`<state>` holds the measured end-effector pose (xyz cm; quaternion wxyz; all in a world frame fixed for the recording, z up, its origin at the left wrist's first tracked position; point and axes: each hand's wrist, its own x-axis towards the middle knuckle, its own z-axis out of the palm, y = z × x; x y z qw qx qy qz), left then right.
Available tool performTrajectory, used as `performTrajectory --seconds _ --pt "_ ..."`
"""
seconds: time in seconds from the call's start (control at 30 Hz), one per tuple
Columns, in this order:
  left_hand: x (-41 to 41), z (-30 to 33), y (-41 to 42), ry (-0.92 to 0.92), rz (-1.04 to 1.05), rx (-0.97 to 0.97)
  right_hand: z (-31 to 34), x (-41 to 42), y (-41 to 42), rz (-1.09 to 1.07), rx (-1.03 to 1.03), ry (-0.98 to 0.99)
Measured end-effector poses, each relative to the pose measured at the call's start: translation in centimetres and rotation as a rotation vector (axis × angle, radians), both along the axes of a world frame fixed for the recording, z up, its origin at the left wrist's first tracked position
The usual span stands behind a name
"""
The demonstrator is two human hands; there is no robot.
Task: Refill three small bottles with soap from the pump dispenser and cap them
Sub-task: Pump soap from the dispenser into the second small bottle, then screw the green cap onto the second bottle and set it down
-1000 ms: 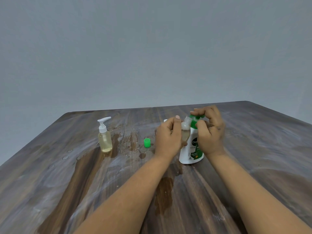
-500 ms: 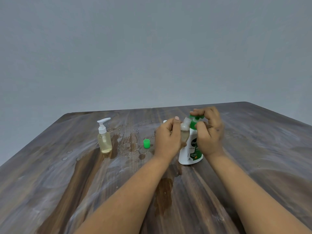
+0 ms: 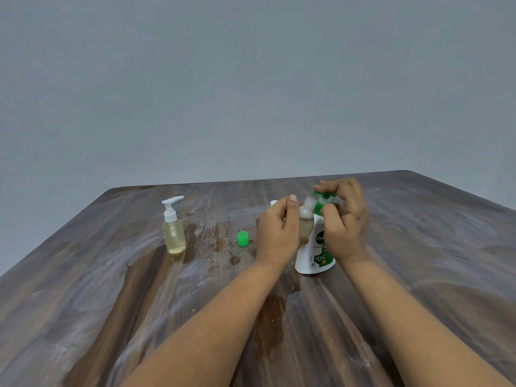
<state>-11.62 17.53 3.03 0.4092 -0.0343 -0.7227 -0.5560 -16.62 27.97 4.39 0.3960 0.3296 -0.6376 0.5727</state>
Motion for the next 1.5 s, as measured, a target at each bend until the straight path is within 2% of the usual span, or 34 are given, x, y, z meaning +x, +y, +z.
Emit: performTrajectory --seconds 0.33,0.6,0.97,1.1,1.23,1.3,1.37,1.5 --pt "-0.1 -0.3 0.1 0.023 -0.031 -0.018 -0.1 0.1 -0.1 0.003 -0.002 0.030" --pt "-0.1 0.1 -0.6 0.077 -0.170 0.053 -0.1 0.4 0.0 -0.037 0.064 0.054" --pt "0.4 -0.3 -4.4 -0.076 -0.077 -0.068 0.2 1.7 0.5 -0.053 0.159 0.002" --pt "1.0 -1.0 -7.4 -0.153 0.029 -0.170 1.5 3.1 -0.2 -0.188 0.216 0.103" --pt "1.4 -1.9 -10.6 -0.272 0.161 -0.282 1.7 5.3 -3.1 -0.031 0.382 0.175" --pt "1.3 -2.6 -12.0 -0.356 0.200 -0.328 1.0 5.6 -5.0 0.040 0.507 0.095" --pt "1.2 -3.1 -12.9 -0.410 0.223 -0.363 -0.1 4.9 -6.9 0.020 0.638 -0.061" --pt "0.8 -3.8 -14.1 -0.425 0.198 -0.326 -2.1 2.4 -9.9 0.020 0.885 -0.378"
